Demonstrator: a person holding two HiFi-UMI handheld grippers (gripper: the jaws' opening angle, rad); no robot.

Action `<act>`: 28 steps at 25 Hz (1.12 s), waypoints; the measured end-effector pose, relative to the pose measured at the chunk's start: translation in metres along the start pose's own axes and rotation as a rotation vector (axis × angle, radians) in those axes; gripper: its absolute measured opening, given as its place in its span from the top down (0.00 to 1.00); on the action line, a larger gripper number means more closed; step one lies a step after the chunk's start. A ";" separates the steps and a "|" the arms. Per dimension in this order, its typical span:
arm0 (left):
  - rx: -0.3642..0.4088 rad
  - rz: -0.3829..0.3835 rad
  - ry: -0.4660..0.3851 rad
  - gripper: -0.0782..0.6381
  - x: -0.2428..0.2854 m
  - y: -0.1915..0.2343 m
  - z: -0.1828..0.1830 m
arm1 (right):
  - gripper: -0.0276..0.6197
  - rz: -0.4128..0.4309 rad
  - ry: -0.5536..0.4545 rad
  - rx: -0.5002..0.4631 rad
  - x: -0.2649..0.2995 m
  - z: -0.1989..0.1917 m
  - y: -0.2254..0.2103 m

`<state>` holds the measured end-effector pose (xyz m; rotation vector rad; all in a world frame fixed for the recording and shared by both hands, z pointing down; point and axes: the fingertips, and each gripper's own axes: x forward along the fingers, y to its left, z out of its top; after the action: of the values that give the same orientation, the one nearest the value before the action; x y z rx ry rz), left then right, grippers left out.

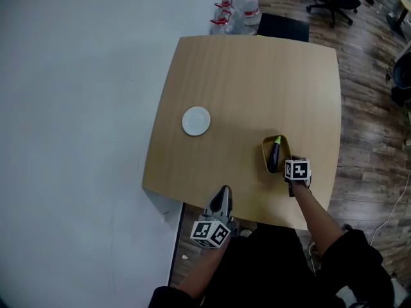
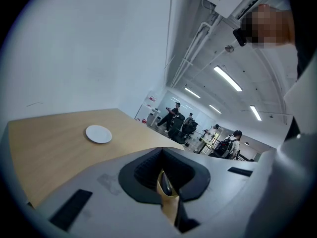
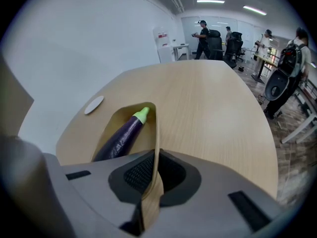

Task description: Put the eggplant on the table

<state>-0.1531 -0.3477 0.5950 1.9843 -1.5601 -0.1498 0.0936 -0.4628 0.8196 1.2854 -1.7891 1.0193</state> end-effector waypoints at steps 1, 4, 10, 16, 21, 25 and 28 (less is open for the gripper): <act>0.008 0.002 0.002 0.88 0.003 0.000 0.002 | 0.86 -0.006 0.004 0.006 0.006 0.001 -0.004; 0.013 0.021 0.012 0.88 0.007 0.007 0.001 | 0.86 -0.016 -0.005 0.030 0.020 0.001 -0.012; -0.002 0.062 0.029 0.88 0.003 0.018 -0.005 | 0.86 -0.022 -0.038 0.028 0.024 0.010 -0.014; -0.011 0.065 0.008 0.88 -0.010 0.021 -0.003 | 0.62 0.035 -0.081 0.068 0.003 0.016 -0.010; -0.003 0.055 -0.048 0.88 -0.033 0.012 0.008 | 0.59 0.079 -0.142 0.050 -0.039 0.021 0.004; 0.021 0.066 -0.108 0.88 -0.054 0.009 0.019 | 0.59 0.102 -0.193 0.020 -0.081 0.022 0.021; 0.019 0.075 -0.131 0.88 -0.082 0.009 0.020 | 0.59 0.126 -0.242 -0.004 -0.116 0.010 0.045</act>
<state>-0.1941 -0.2814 0.5613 1.9617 -1.7217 -0.2406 0.0797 -0.4152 0.7048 1.3546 -2.0764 0.9592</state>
